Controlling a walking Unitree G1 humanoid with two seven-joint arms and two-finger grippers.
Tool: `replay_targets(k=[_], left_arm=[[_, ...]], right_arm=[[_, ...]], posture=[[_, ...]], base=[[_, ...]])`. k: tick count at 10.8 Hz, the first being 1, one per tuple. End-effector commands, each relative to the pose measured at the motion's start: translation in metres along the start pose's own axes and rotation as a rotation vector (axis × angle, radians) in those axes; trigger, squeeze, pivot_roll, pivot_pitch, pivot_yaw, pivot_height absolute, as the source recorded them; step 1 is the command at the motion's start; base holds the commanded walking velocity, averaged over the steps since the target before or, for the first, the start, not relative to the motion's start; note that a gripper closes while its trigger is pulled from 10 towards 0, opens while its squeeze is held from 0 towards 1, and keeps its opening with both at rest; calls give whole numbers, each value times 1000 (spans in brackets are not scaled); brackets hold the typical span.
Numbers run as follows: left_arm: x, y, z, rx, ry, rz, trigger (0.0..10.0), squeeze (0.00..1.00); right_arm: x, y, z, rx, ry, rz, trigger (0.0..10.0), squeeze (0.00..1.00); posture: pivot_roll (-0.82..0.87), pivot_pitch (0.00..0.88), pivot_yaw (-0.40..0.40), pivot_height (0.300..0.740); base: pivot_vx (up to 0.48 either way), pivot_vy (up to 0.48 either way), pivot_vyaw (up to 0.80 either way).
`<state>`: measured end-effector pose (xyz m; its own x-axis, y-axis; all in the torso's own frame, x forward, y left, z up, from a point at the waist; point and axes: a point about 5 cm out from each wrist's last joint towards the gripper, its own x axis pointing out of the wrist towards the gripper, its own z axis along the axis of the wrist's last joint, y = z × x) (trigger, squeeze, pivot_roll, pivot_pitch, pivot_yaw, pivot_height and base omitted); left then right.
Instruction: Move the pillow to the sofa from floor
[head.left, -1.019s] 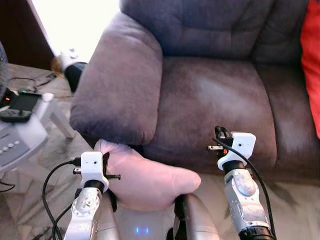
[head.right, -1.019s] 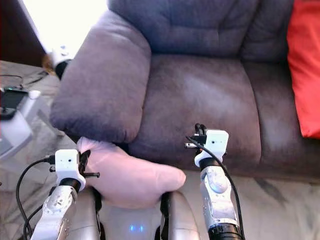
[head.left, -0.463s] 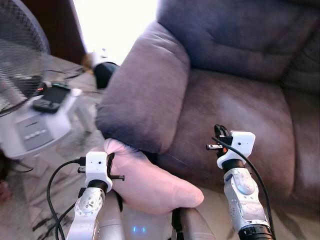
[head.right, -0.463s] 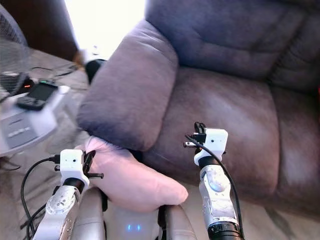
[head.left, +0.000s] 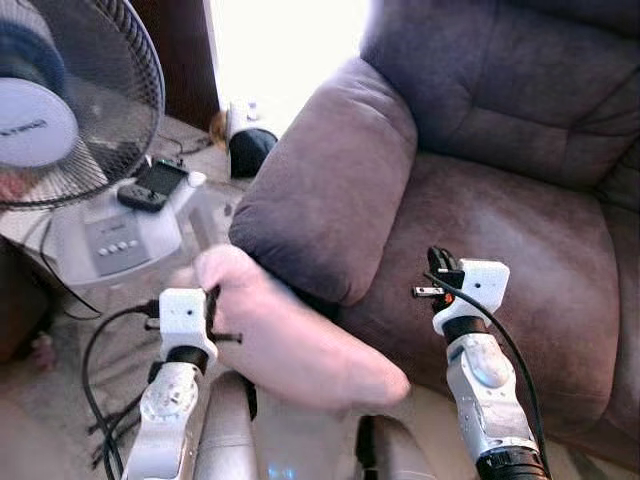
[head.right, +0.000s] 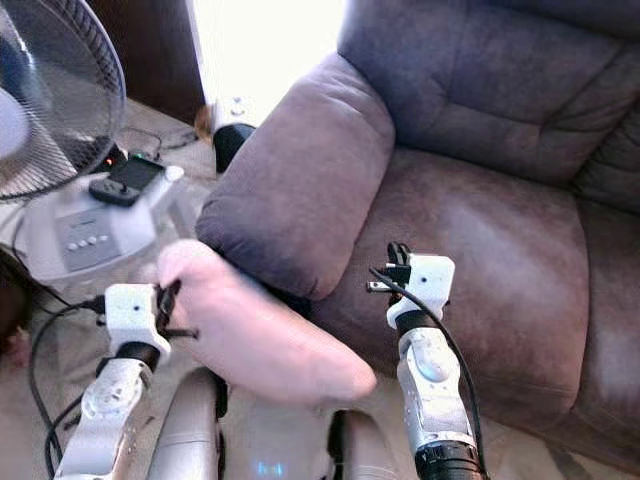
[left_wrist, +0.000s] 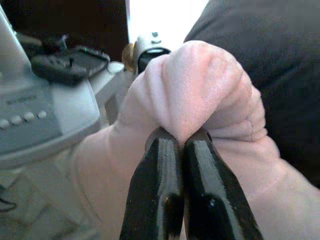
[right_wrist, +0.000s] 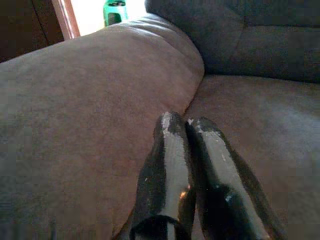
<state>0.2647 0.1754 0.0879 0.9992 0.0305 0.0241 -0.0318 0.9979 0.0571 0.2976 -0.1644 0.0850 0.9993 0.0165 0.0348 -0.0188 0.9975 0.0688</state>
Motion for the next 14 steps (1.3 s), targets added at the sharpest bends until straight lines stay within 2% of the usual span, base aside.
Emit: replay_targets(k=[1,4,6,8,9,12,14], left_arm=[[6,5,30,-5,-156,30,10000,0],[7,5,31,-3,-158,30,10000,0],[9,6,45,-2,-203,27,10000,0],[16,7,67,-9,-281,28,10000,0],[18,6,71,-13,-293,26,10000,0],[17,3,69,-20,-281,19,10000,0],[17,3,69,-21,-278,17,10000,0]], right_arm=[[-3,-5,-5,-3,18,-20,10000,0],[-2,-6,-4,-3,15,-23,10000,0],[0,-6,0,-4,0,-23,10000,0],[7,-3,14,-2,-60,-8,10000,0],[7,-2,17,1,-77,0,10000,0],[7,-3,14,-6,-64,-8,10000,0],[7,-3,14,-3,-66,-9,10000,0]], posture=[[100,89,-81,634],[101,88,-81,634],[105,87,-80,634],[104,83,-79,634],[103,82,-78,634],[103,79,-77,669],[103,74,-76,669]], base=[[0,0,0],[0,0,0],[0,0,0],[0,0,0],[0,0,0],[0,0,0],[0,0,0]])
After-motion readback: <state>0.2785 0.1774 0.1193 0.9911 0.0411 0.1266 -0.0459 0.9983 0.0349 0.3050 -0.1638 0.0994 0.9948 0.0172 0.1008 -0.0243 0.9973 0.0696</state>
